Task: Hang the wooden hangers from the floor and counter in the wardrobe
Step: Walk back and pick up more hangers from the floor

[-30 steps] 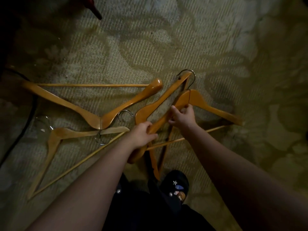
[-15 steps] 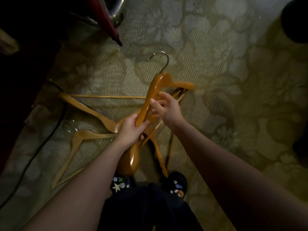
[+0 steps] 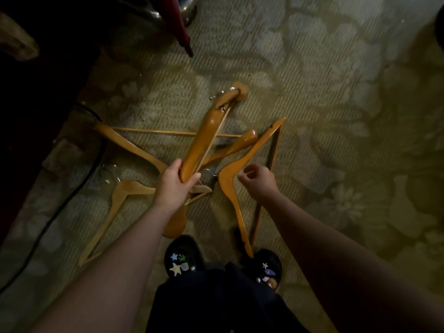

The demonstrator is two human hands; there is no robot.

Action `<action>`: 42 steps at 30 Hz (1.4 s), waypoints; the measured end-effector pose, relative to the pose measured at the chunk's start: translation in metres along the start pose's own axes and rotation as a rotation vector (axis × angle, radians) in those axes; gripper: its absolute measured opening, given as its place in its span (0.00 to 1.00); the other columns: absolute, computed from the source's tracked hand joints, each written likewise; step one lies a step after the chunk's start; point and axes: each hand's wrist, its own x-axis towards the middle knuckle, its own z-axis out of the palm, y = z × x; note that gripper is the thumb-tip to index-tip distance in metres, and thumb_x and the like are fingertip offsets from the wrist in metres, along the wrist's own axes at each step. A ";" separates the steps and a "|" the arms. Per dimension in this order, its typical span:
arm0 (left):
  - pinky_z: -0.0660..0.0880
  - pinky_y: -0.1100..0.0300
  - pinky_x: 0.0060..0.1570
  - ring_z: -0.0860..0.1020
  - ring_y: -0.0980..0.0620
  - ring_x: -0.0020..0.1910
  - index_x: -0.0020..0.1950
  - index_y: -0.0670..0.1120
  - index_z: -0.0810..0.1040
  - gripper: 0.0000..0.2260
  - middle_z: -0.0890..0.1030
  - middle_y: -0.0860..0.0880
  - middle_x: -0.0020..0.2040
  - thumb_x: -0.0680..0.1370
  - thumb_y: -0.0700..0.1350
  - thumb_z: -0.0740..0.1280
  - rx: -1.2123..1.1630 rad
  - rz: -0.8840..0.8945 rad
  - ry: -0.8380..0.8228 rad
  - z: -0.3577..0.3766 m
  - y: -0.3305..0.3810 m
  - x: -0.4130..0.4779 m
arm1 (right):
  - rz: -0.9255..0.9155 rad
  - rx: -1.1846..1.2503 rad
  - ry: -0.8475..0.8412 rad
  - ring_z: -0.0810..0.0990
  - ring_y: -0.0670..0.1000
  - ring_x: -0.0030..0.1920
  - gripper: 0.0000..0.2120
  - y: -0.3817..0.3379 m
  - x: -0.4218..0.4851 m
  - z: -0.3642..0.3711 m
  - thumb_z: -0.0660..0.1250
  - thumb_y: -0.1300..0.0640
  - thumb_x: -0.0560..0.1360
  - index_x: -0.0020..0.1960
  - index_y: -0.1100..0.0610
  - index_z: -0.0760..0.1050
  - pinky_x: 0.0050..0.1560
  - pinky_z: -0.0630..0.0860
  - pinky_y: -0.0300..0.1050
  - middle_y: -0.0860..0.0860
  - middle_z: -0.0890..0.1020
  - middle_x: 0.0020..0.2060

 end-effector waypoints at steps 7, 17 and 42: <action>0.73 0.64 0.36 0.79 0.55 0.37 0.41 0.54 0.71 0.06 0.78 0.52 0.39 0.76 0.45 0.67 -0.087 -0.032 -0.083 0.018 -0.050 0.011 | 0.151 -0.229 -0.098 0.78 0.54 0.56 0.23 0.048 0.028 0.053 0.69 0.52 0.72 0.65 0.52 0.66 0.56 0.77 0.55 0.53 0.76 0.59; 0.77 0.53 0.50 0.81 0.47 0.44 0.45 0.51 0.74 0.02 0.80 0.49 0.37 0.78 0.47 0.63 -0.256 -0.150 -0.058 0.014 -0.089 0.026 | 0.096 -0.474 0.022 0.77 0.56 0.56 0.17 0.072 0.052 0.093 0.64 0.54 0.75 0.62 0.53 0.67 0.56 0.75 0.54 0.54 0.77 0.56; 0.72 0.66 0.26 0.72 0.57 0.24 0.39 0.46 0.71 0.08 0.73 0.50 0.29 0.77 0.42 0.64 -0.111 -0.100 -0.200 -0.118 0.100 -0.168 | -0.062 -0.013 -0.196 0.71 0.50 0.32 0.15 -0.066 -0.180 -0.162 0.52 0.57 0.82 0.61 0.64 0.71 0.31 0.70 0.44 0.53 0.75 0.37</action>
